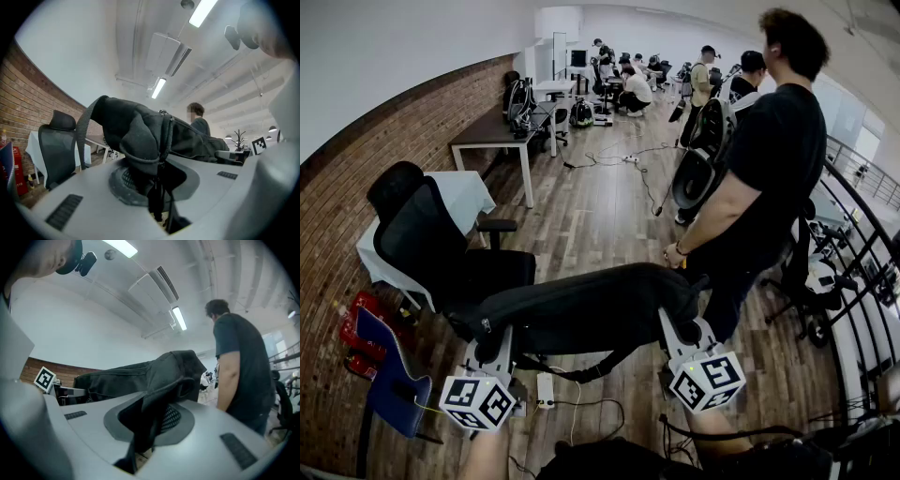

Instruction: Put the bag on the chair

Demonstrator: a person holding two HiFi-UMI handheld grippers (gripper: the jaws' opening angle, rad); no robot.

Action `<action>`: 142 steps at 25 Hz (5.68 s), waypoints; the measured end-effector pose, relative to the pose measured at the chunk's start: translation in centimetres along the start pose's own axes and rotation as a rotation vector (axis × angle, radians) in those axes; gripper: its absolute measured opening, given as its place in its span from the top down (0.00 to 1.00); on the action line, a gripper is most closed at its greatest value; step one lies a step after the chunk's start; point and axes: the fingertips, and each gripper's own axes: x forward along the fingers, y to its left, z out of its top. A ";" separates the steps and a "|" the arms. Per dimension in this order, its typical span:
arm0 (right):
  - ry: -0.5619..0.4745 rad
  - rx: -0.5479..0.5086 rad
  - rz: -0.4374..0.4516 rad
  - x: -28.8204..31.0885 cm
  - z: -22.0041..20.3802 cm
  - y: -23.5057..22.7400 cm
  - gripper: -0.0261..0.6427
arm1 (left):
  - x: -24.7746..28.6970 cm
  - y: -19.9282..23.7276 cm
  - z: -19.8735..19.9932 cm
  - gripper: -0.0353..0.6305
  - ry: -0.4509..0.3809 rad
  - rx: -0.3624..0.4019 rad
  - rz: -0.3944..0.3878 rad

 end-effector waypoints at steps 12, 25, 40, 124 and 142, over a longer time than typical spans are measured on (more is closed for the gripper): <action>0.001 -0.013 -0.017 -0.1 0.0 1.3 0.89 | -0.4 1.0 0.2 0.85 -0.009 -0.011 -0.019; -0.014 0.009 -0.037 0.1 -0.1 3.6 0.89 | -1.2 3.1 0.7 0.85 0.004 -0.020 -0.048; -0.008 0.020 -0.084 0.9 -0.8 6.4 0.89 | -1.9 5.9 1.3 0.85 0.014 -0.020 -0.106; 0.061 -0.024 0.507 62.1 -2.1 -2.5 0.89 | 33.6 34.2 3.8 0.85 -0.094 -0.005 0.423; 0.101 0.022 0.834 72.5 -4.8 9.4 0.89 | 27.5 41.9 5.7 0.85 -0.153 0.039 0.753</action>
